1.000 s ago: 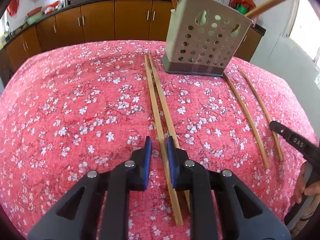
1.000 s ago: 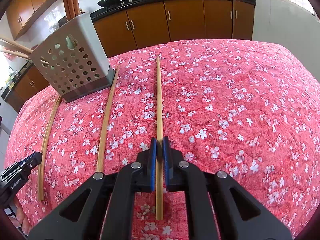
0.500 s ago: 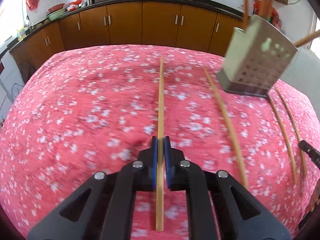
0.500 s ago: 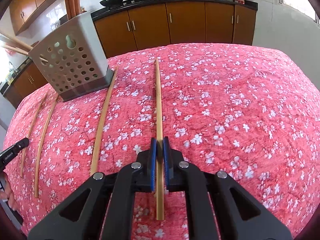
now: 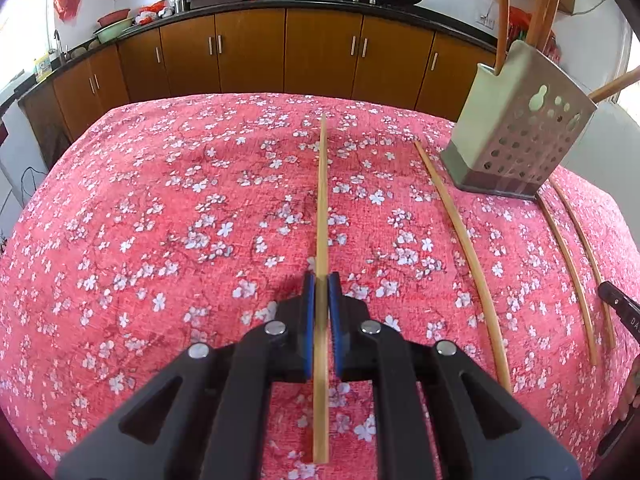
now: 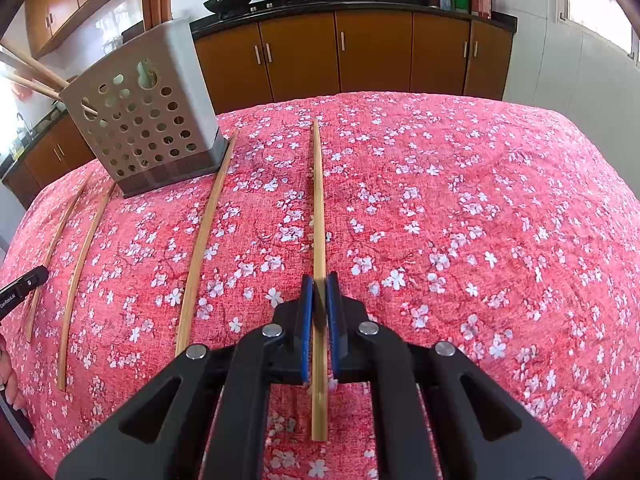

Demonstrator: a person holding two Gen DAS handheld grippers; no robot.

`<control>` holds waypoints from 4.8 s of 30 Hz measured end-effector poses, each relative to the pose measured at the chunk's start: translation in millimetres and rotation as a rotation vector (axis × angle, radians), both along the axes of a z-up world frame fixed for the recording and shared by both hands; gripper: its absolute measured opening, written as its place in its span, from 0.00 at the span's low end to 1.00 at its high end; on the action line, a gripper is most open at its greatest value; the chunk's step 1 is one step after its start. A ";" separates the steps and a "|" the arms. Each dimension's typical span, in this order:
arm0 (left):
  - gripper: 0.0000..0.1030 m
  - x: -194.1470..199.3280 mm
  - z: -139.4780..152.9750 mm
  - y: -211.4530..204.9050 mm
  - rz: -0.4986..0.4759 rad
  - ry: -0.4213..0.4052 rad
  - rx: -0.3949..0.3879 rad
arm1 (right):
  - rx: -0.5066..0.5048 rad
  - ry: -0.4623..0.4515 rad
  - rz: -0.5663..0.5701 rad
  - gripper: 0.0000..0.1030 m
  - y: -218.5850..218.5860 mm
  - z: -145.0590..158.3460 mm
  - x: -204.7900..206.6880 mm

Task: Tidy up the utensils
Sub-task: 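Hold the grasped chopsticks on the tablecloth with both tools, then lift both held chopsticks upright and carry them over the holder, then open both tools to drop the chopsticks into the holder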

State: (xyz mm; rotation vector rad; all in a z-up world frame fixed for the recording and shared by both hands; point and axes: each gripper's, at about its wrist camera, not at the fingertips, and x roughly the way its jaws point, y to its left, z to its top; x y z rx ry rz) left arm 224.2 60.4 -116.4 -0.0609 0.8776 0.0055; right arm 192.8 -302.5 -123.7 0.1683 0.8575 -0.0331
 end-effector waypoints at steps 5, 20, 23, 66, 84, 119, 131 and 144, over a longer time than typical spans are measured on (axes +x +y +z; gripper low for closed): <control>0.11 -0.4 -0.2 -0.4 0.000 0.000 0.000 | 0.013 -0.001 -0.001 0.08 -1.4 0.2 -1.6; 0.11 -0.6 -0.2 -1.1 0.002 0.000 -0.008 | 0.012 -0.001 -0.002 0.09 -1.5 0.3 -1.7; 0.11 -0.4 -0.2 -0.4 0.002 0.000 -0.007 | 0.012 -0.001 -0.002 0.09 -1.4 0.3 -1.6; 0.13 -0.5 -0.1 -3.9 -0.002 0.008 -0.007 | 0.011 0.001 -0.003 0.09 -1.4 -0.1 -0.9; 0.14 -0.6 0.0 -5.5 -0.010 0.016 -0.008 | 0.015 0.001 -0.003 0.09 -2.2 -0.4 -0.7; 0.08 -51.6 162.4 -9.2 -0.084 -0.324 -0.055 | -0.015 -0.450 0.008 0.07 -7.6 153.1 -49.9; 0.08 -71.1 231.8 -52.5 -0.208 -0.484 -0.135 | 0.146 -0.651 0.142 0.07 9.1 235.2 -69.6; 0.08 -21.0 265.3 -110.3 -0.179 -0.660 -0.152 | 0.054 -0.685 0.149 0.07 50.1 239.3 0.3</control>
